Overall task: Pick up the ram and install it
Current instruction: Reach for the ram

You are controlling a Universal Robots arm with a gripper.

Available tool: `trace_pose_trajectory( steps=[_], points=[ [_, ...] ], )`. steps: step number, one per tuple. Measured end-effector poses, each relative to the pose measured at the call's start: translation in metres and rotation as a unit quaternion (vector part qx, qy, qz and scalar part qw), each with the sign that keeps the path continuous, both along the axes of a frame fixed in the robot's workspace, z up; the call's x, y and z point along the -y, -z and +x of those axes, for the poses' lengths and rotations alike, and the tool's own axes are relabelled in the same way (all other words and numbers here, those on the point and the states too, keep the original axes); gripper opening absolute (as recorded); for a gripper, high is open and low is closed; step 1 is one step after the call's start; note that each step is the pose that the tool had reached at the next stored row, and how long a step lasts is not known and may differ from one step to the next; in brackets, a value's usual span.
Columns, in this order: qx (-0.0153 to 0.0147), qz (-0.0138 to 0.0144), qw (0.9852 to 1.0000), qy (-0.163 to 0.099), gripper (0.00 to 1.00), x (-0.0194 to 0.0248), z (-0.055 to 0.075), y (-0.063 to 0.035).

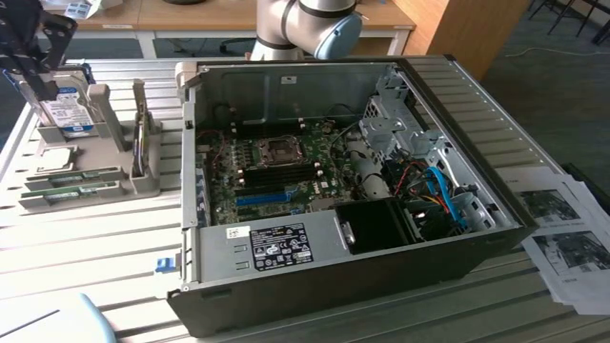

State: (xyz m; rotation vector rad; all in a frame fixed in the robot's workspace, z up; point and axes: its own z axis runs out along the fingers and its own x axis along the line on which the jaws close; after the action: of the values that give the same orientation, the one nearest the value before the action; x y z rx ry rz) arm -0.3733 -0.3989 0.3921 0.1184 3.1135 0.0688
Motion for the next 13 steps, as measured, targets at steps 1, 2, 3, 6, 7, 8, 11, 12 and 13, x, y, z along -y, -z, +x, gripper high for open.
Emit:
trace_pose_trajectory(
  steps=[1,2,3,6,7,8,11,12,13],
  points=[
    [-0.0001,0.0000,1.0000,0.000,0.09,0.0000,-0.003,0.0000],
    [0.0000,0.0000,1.0000,0.000,0.09,0.0000,-0.006,0.0000],
    [0.0000,0.0000,1.0000,0.000,0.09,0.0000,-0.009,0.0000],
    [0.0000,0.0000,1.0000,0.000,0.09,0.0000,-0.018,0.0001],
    [-0.0001,0.0000,1.0000,0.000,0.09,0.0000,-0.020,0.0001],
    [0.0000,0.0000,1.0000,0.000,0.09,0.0000,-0.023,0.0002],
    [0.0000,0.0000,1.0000,0.000,0.09,0.0000,-0.026,0.0002],
    [0.0000,0.0000,1.0000,0.000,0.09,0.0000,-0.026,0.0003],
    [0.0000,0.0000,1.0000,0.000,0.09,0.0000,-0.026,0.0003]
  ],
)
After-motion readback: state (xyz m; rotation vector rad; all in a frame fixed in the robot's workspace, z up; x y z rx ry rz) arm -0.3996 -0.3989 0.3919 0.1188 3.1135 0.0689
